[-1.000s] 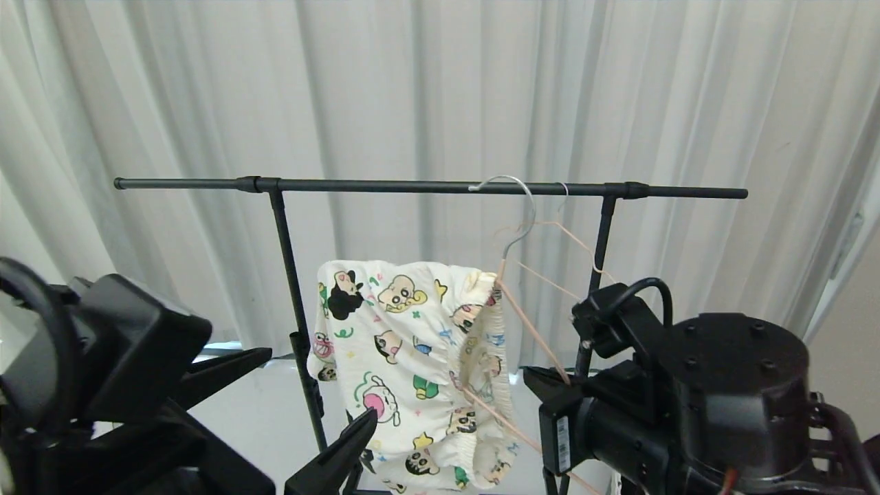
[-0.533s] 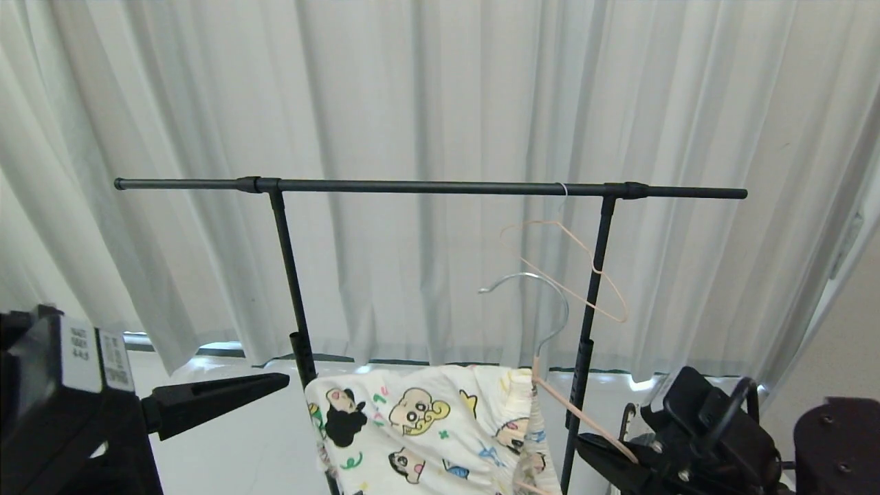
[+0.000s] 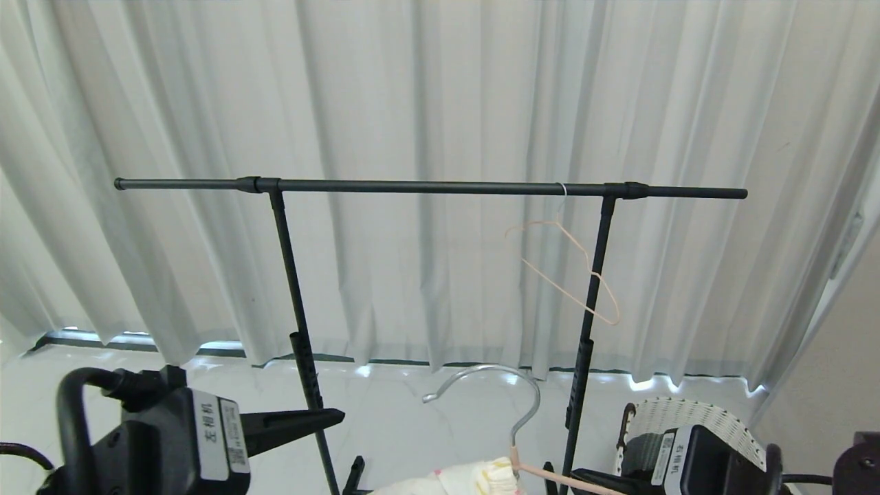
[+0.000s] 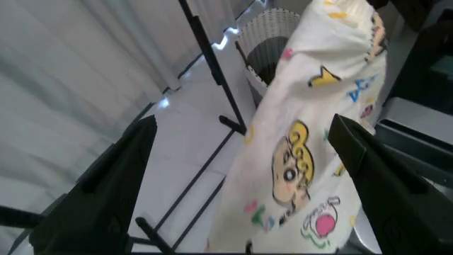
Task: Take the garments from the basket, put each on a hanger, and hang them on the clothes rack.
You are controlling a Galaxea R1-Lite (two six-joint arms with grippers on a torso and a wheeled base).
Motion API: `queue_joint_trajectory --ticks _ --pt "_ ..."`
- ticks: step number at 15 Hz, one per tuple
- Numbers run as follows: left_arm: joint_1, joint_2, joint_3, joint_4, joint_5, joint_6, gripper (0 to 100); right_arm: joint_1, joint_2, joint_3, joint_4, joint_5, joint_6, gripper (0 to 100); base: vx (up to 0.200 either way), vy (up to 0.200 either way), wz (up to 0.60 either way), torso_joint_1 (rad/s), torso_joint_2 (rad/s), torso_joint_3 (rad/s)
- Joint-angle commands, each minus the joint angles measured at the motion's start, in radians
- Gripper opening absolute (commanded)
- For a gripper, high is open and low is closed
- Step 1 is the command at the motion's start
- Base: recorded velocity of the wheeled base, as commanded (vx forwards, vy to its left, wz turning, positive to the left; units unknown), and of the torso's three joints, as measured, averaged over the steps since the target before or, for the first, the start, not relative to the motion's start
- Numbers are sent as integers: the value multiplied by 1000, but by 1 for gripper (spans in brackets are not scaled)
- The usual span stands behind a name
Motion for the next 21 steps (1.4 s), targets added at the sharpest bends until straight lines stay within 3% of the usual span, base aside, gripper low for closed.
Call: queue_joint_trajectory --ticks 1,4,8,12,13,21 --pt "-1 89 5 -35 -9 -1 100 13 4 -4 -2 0 -6 0 0 0 0 0 0 0" --pt "-1 112 10 -36 -112 0 100 18 3 -12 -12 0 -20 0 0 0 0 0 0 0" --pt "5 141 8 -38 -114 -1 100 32 3 -9 -45 -2 -60 0 0 0 0 0 0 0" --pt "6 189 11 -121 -112 0 100 56 1 -10 -47 -2 -60 0 0 0 0 0 0 0" --pt "6 193 11 -128 -112 0 0 56 1 -12 -47 -2 -60 0 0 0 0 0 0 0" --pt "2 190 30 -130 -112 5 0 56 -1 -13 -62 -3 -60 0 0 0 0 0 0 0"
